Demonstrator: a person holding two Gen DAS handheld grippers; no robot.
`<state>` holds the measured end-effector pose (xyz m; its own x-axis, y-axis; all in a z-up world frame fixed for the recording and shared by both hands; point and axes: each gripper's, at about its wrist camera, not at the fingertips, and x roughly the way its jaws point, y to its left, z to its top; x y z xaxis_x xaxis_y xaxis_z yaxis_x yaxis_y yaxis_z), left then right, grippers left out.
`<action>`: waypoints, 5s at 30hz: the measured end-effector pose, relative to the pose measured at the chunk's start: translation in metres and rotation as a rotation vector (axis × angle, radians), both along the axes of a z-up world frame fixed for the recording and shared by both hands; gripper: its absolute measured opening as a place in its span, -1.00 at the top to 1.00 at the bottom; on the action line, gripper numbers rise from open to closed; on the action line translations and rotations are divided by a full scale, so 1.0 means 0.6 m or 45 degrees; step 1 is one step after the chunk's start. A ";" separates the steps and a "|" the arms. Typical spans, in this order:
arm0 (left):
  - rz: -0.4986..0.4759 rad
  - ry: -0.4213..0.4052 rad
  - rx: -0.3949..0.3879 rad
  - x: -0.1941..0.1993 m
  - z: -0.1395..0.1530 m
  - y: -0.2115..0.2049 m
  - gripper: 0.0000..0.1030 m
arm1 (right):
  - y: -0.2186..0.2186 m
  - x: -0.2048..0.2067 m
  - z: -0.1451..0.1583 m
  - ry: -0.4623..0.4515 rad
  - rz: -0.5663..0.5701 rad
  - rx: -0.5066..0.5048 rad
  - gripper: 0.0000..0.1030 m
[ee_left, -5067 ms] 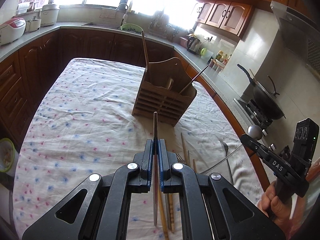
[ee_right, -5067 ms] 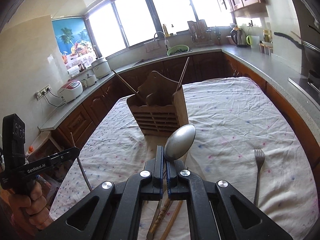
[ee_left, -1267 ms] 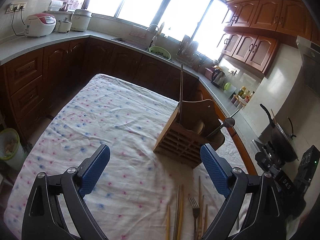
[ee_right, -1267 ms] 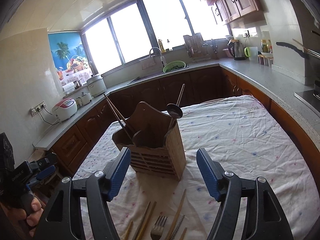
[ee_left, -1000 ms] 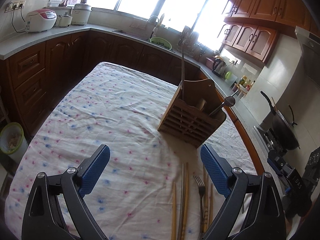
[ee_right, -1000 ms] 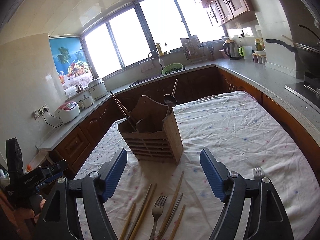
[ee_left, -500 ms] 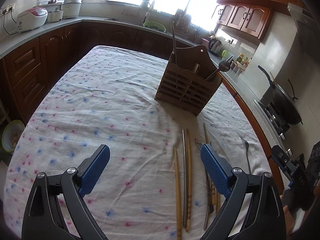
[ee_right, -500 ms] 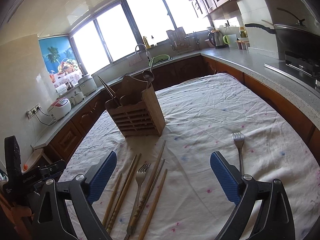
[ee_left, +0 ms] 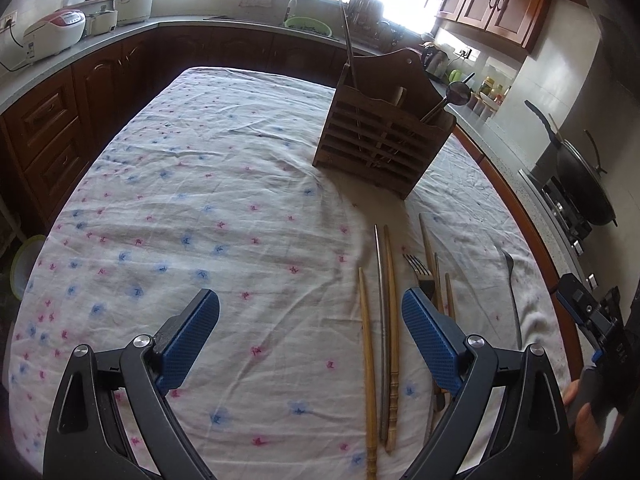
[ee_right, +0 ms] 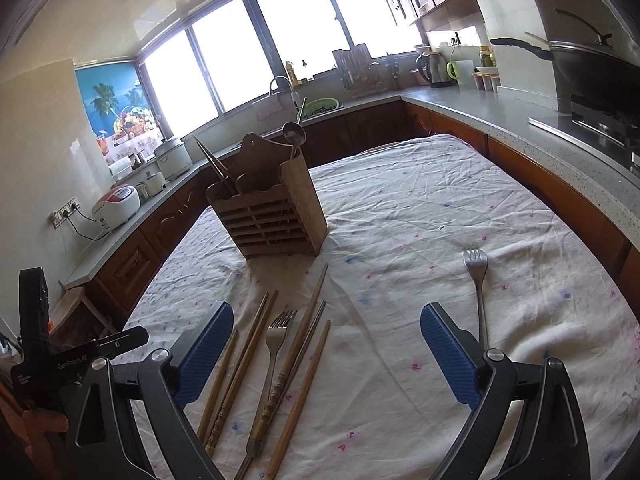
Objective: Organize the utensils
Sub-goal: 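Lower both open tools toward the remaining chopsticks and fork, then grasp a wooden chopstick with the left tool while the right tool grasps another wooden chopstick, then lift both held chopsticks and lower them into the wooden holder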
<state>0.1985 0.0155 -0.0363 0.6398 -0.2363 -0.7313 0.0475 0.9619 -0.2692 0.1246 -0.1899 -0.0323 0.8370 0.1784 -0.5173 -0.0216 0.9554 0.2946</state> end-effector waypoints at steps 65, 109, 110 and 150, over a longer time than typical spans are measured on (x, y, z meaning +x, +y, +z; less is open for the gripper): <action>-0.331 0.200 0.023 0.143 -0.072 -0.077 1.00 | 0.067 0.295 -0.114 0.421 0.123 -0.074 0.92; -0.274 -0.066 -0.023 0.067 0.087 -0.041 0.92 | 0.066 0.157 0.050 0.127 0.226 0.034 0.92; -0.270 -0.084 -0.033 0.064 0.096 -0.038 0.92 | 0.068 0.153 0.056 0.116 0.228 0.028 0.92; -0.070 -0.415 -0.153 0.042 0.227 0.048 0.92 | 0.068 0.113 0.172 -0.152 0.208 -0.036 0.93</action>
